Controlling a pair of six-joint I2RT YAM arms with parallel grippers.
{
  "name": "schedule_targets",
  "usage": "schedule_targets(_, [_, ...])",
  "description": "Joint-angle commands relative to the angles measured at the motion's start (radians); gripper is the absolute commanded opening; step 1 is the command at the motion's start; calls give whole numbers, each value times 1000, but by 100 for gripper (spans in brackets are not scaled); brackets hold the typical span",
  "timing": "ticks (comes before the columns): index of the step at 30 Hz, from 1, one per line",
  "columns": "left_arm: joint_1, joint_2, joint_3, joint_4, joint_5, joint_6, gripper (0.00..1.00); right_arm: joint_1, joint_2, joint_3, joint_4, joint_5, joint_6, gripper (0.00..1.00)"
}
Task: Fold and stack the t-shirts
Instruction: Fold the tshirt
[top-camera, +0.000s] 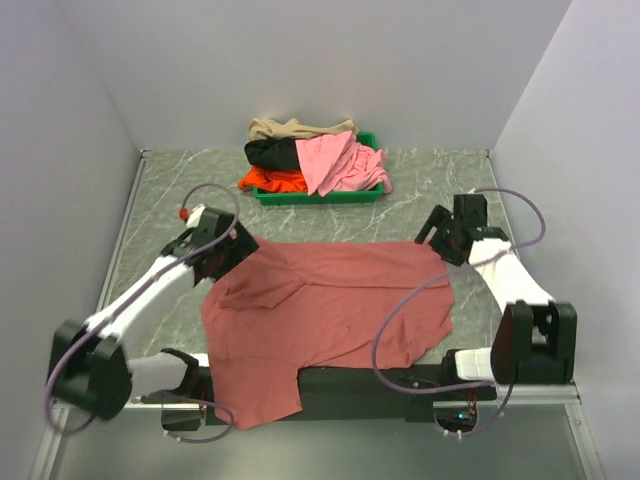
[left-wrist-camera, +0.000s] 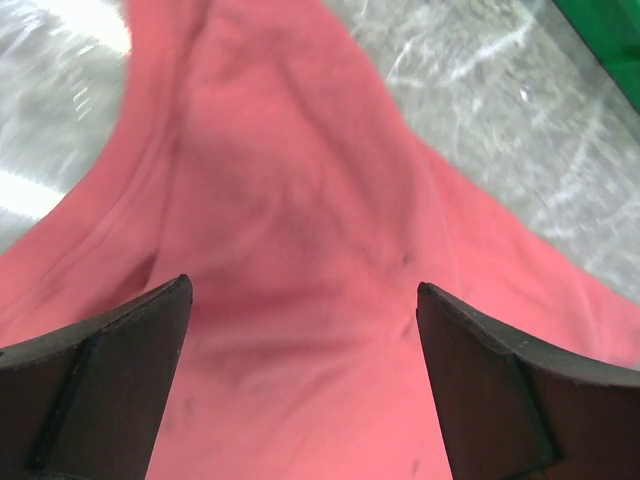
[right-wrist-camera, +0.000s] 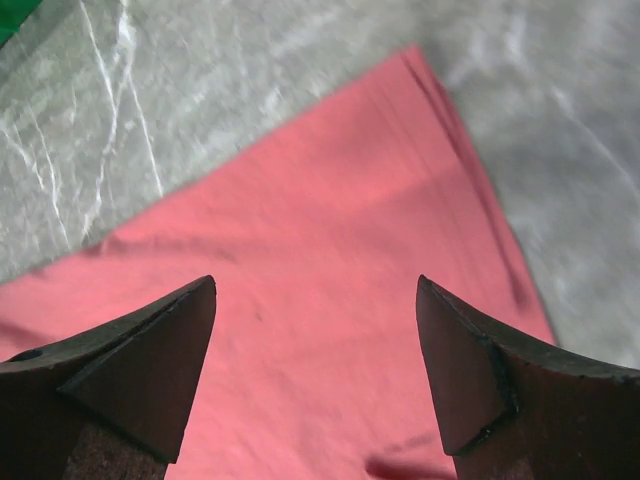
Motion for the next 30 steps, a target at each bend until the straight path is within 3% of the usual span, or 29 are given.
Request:
schedule_targets(1, [26,154,69,191,5,54,99,-2,105,64,112,-83,-13,87])
schedule_targets(8, [133,417,129,392,179,117,99,-4,368,184,148,-79,-67,86])
schedule_targets(12, [188,559,195,362,159,143,99,-8,499,276,74,-46,-111,86])
schedule_targets(18, [263,710,245,403,248,189,99,-8,650,389,10,-83,-159,86])
schedule_targets(30, [310,879,481,360,246,178,99,-33,809,652,-18,-165,-185,84])
